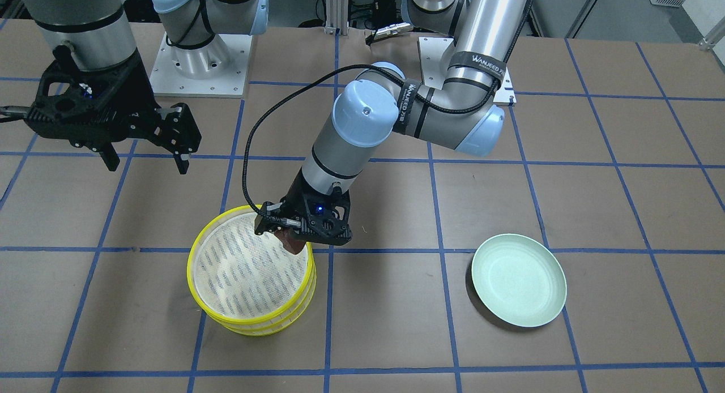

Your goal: Stack buns with steamer

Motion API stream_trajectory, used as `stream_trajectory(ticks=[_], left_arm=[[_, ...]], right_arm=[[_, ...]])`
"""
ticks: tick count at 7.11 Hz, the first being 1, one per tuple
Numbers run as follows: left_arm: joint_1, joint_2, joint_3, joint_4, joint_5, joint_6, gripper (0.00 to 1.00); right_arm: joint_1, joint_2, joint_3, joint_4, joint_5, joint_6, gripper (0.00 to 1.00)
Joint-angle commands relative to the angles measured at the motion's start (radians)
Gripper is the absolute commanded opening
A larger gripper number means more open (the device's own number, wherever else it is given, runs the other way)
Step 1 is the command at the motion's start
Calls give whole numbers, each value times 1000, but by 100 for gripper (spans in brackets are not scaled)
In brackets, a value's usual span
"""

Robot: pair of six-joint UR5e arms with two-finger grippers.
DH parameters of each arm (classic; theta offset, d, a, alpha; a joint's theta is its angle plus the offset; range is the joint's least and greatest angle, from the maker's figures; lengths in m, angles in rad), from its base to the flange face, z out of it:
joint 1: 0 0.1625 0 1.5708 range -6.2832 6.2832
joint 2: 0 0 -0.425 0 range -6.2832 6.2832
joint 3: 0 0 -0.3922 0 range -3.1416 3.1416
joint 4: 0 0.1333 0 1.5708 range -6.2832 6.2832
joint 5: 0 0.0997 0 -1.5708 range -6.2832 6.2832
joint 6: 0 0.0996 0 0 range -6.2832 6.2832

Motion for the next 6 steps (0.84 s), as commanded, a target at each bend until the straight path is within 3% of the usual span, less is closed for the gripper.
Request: stream_trajectory(ticks=[1, 2, 3, 6], left_arm=[[-18, -60, 7, 67, -45, -7, 45], [-18, -66, 10, 67, -49, -10, 66], [-18, -64, 10, 67, -50, -64, 100], [-18, -32, 12, 67, -86, -166, 100]], right_arm=[[15, -34, 15, 55, 12, -3, 100], [17, -55, 15, 72, 12, -3, 100], [18, -75, 22, 82, 4, -3, 100], [17, -53, 32, 119, 10, 12, 100]])
